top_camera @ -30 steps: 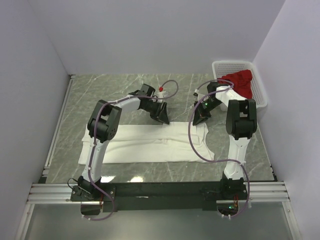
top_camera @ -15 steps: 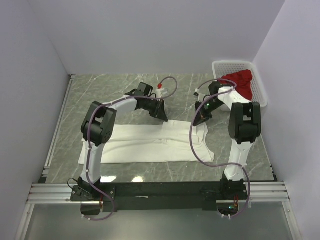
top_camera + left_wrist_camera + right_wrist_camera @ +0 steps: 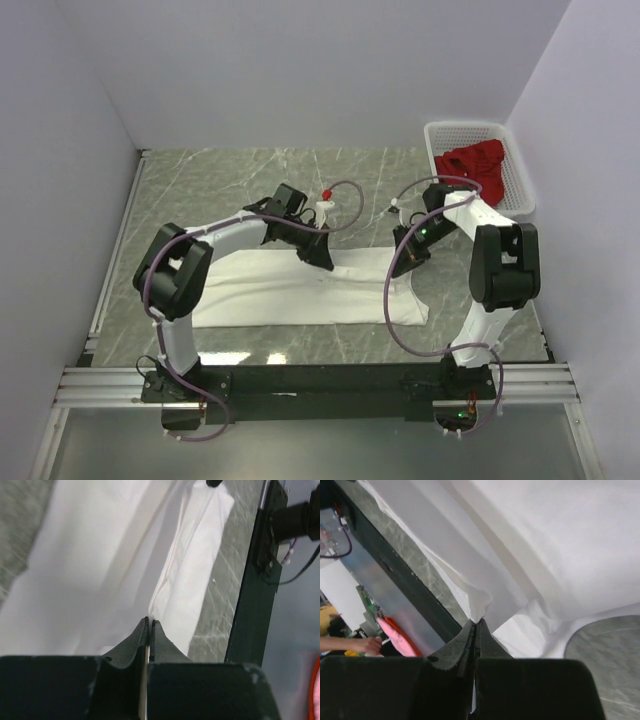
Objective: Fold and stack the t-shirts
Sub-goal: Fold the tshirt
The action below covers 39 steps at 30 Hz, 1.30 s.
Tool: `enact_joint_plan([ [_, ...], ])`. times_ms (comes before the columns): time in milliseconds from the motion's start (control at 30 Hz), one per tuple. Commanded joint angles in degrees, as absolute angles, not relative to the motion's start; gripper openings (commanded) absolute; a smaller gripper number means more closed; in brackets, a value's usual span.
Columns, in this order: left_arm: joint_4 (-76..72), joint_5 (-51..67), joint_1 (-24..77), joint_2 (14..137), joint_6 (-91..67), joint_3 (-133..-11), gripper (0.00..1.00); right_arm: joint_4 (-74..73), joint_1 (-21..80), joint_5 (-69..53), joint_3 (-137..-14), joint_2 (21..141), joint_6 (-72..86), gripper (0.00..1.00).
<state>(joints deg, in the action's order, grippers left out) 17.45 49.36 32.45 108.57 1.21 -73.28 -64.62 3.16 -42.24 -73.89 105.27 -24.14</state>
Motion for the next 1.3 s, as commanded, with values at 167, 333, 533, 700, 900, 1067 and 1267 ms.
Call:
enact_joint_plan([
  [167, 18.6, 47.9, 34.8, 101.5, 9.0, -65.9, 0.01, -68.1, 7.5, -43.5, -65.9, 97.7, -30.7, 0.0],
  [333, 18.9, 47.0, 35.0, 100.7, 9.2, -63.8, 0.02, -66.3, 10.7, -41.1, -63.0, 97.4, -30.2, 0.0],
  [533, 20.2, 48.3, 35.2, 100.4, 9.1, -62.4, 0.05, -65.7, 11.3, -41.1, -63.5, 98.5, -29.9, 0.0],
  [700, 15.3, 48.3, 37.6, 98.9, 5.5, -58.7, 0.03, -66.4, 10.5, -39.1, -64.3, 98.4, -30.8, 0.0],
  [900, 13.4, 47.0, 38.9, 99.8, 2.5, -58.1, 0.02, -67.1, 10.2, -38.1, -65.0, 99.0, -31.5, 0.0],
  [1067, 14.5, 46.6, 37.9, 99.0, 4.0, -60.5, 0.02, -66.7, 10.2, -38.4, -65.9, 99.5, -31.0, 0.0],
  [1267, 17.2, 48.3, 35.5, 102.3, 3.7, -64.9, 0.04, -65.8, 10.2, -39.0, -69.3, 101.9, -29.4, 0.0],
])
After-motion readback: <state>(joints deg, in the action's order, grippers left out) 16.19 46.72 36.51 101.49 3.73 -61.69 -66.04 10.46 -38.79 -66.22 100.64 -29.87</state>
